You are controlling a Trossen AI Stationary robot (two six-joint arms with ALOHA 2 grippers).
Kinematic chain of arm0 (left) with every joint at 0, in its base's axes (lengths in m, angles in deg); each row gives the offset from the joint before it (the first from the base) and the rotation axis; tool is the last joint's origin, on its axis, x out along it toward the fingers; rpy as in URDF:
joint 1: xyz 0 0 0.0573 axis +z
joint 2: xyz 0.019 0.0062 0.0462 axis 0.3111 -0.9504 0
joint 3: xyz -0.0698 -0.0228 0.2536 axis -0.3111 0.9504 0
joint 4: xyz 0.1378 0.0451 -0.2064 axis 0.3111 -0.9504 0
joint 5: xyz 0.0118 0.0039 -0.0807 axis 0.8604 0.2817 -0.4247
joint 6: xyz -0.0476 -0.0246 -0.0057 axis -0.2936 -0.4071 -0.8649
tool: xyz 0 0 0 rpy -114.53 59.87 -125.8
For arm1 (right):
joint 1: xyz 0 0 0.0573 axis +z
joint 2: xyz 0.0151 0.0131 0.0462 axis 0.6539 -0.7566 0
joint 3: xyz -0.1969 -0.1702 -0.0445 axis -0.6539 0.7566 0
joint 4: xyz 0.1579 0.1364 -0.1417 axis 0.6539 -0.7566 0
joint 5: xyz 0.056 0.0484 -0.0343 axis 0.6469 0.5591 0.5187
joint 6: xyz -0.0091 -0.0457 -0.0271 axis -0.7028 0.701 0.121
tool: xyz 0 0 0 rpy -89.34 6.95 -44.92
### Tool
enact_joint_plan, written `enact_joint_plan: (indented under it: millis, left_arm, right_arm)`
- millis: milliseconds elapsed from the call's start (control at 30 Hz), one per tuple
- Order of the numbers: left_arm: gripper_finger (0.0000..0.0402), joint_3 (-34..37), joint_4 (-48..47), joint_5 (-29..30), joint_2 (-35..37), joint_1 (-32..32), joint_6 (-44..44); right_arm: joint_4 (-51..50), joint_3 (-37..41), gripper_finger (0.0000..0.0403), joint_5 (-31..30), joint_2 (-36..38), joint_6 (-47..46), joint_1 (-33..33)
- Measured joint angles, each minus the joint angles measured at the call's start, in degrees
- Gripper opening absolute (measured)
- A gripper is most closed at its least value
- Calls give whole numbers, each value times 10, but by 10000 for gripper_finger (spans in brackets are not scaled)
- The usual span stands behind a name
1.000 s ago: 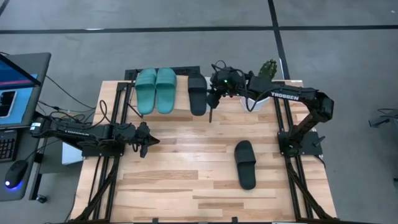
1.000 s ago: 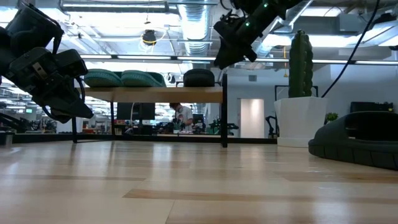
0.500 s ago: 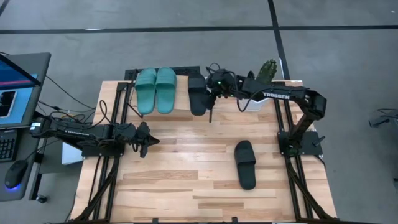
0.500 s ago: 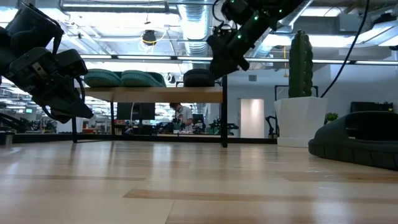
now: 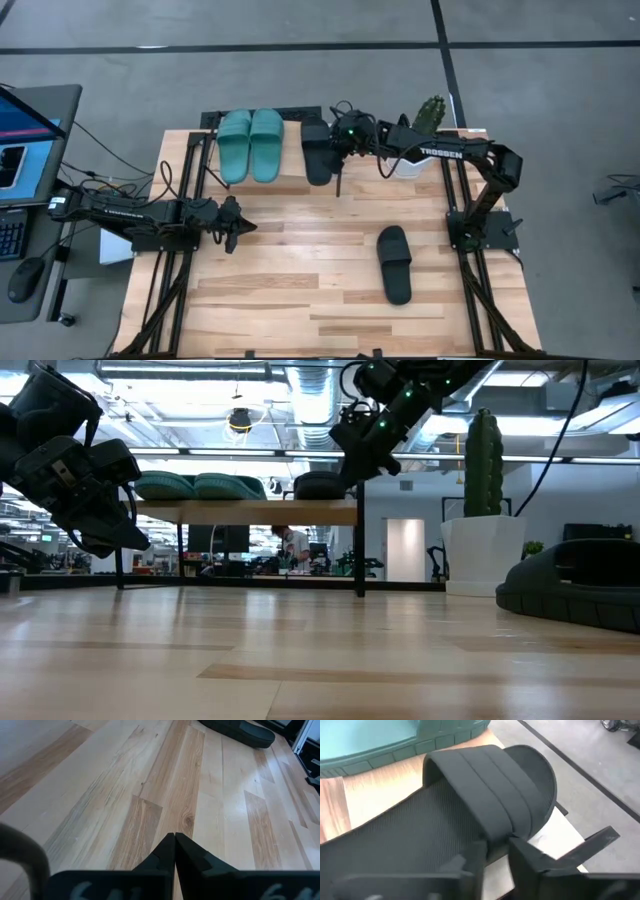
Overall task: Pick and place slides into the shelf
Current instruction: Put the left black slide on the shelf
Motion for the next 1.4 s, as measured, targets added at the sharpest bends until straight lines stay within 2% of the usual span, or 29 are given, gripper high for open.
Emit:
enact_joint_plan:
  millis: [100, 367, 767, 1167, 1400]
  left_arm:
    - [0, 0, 0, 0, 0, 0, 0]
    - [0, 0, 0, 0, 0, 0, 0]
    - [0, 0, 0, 0, 0, 0, 0]
    - [0, 0, 0, -1, 0, 0, 0]
    - [0, 0, 0, -1, 0, 0, 0]
  right_arm:
    - [-1, 0, 11, 0, 0, 4, 0]
    - [-14, -5, 6, -5, 2, -6, 2]
    - [-130, -95, 1, -105, 4, -21, 47]
    - [-142, -91, 0, -173, 0, -107, 55]
    - [-133, -91, 0, -242, 0, -191, 73]
